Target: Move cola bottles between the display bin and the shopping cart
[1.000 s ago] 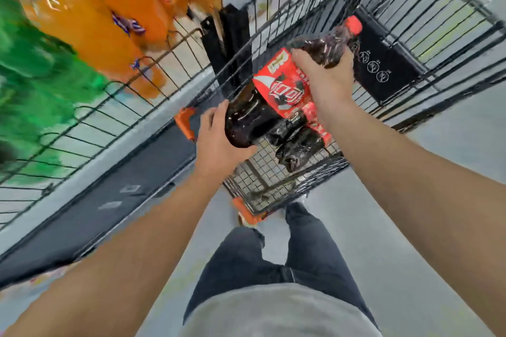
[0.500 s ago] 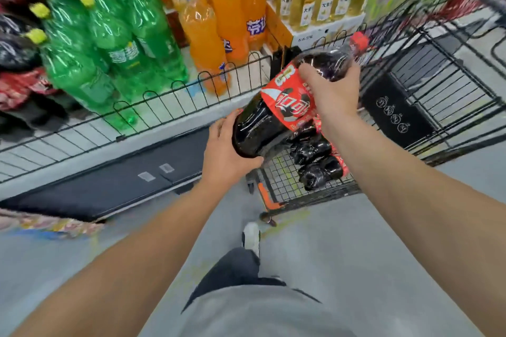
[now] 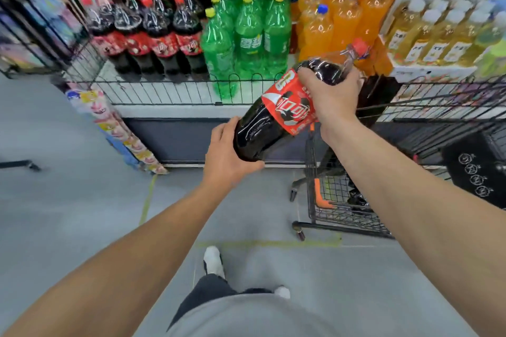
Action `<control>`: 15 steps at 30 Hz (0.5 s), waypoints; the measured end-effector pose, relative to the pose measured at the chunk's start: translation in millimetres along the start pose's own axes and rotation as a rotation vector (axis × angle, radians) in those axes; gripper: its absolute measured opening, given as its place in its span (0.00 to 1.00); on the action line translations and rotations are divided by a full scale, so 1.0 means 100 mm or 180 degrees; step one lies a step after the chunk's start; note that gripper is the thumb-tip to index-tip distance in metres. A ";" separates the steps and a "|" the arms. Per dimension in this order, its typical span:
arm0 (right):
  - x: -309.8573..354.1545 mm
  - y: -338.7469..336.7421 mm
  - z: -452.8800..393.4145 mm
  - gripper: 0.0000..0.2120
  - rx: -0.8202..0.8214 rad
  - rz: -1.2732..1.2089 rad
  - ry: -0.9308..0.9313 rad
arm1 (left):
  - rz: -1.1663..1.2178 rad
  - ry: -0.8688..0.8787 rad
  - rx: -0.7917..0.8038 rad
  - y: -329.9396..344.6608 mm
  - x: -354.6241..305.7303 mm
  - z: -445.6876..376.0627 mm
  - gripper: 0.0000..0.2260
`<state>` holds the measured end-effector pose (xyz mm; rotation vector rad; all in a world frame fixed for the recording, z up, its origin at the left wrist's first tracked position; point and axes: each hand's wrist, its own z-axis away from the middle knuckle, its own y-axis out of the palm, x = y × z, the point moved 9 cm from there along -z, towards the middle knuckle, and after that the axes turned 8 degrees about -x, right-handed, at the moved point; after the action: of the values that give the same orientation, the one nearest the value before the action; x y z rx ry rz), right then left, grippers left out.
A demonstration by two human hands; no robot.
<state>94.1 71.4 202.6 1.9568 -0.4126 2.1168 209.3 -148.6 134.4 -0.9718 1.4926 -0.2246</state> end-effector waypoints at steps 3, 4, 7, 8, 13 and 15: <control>0.09 0.45 0.26 0.49 0.0188 -0.0018 -0.0073 | 0.0002 -0.0089 -0.0267 -0.42 0.27 0.01 0.46; 0.11 0.62 0.36 0.48 0.0279 -0.0011 -0.0087 | 0.0005 -0.0104 -0.0332 -0.56 0.37 0.01 0.46; 0.10 1.12 0.66 0.51 0.0462 0.0036 -0.0042 | 0.0018 -0.0159 -0.0427 -0.94 0.74 -0.02 0.46; 0.09 1.28 0.75 0.52 0.0489 0.0046 -0.0049 | 0.0001 -0.0171 -0.0453 -1.06 0.87 -0.03 0.46; 0.07 2.13 1.19 0.52 0.0549 0.0113 -0.0084 | -0.0011 -0.0259 -0.0503 -1.66 1.54 -0.21 0.46; 0.09 2.46 1.34 0.55 0.0545 0.0195 -0.0128 | 0.0002 -0.0272 -0.0485 -1.86 1.80 -0.34 0.46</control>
<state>131.8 -206.2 208.0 2.1081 -0.3112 2.2204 283.6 -399.3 132.1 -1.0893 1.4472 -0.0685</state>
